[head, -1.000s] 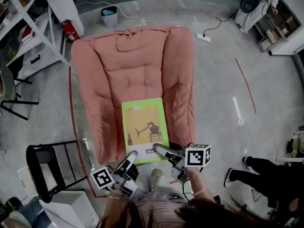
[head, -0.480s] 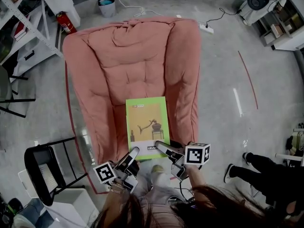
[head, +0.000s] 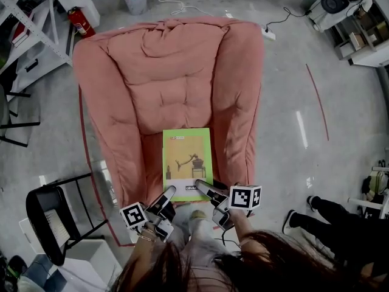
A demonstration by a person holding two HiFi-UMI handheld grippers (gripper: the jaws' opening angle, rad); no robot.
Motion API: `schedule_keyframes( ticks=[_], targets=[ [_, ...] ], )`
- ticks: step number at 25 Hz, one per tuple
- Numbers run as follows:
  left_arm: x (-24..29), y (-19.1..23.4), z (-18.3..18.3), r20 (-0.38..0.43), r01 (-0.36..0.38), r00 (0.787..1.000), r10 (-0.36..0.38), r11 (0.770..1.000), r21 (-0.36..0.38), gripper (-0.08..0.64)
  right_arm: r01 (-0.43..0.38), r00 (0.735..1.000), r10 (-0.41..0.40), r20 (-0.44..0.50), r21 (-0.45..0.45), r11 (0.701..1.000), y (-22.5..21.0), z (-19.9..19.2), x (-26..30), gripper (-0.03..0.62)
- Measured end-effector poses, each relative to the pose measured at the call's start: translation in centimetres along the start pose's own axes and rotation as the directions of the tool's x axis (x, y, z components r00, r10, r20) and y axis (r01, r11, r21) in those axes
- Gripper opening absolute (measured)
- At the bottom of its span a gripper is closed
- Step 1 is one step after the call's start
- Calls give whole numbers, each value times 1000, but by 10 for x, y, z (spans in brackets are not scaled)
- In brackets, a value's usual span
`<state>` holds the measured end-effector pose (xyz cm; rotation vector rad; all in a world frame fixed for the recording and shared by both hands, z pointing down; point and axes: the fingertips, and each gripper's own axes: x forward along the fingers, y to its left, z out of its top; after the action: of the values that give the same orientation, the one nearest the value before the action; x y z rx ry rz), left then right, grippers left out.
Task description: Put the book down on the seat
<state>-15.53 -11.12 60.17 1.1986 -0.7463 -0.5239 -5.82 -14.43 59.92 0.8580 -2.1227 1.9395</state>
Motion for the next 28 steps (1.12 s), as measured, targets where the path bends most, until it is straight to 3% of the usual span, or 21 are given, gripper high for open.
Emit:
schedule_keyframes(
  ticks=[14, 20, 28],
  targets=[
    [11, 61, 12, 11, -56, 998, 57, 996, -75, 152, 58, 995, -56, -79, 28, 998, -53, -11, 34, 225],
    [23, 81, 2, 48, -82, 995, 87, 992, -96, 153, 62, 994, -59, -98, 35, 997, -78, -10, 30, 225],
    [23, 116, -12, 120, -96, 986, 117, 980, -173, 161, 80, 979, -74, -188, 21, 997, -109, -24, 39, 229]
  ],
)
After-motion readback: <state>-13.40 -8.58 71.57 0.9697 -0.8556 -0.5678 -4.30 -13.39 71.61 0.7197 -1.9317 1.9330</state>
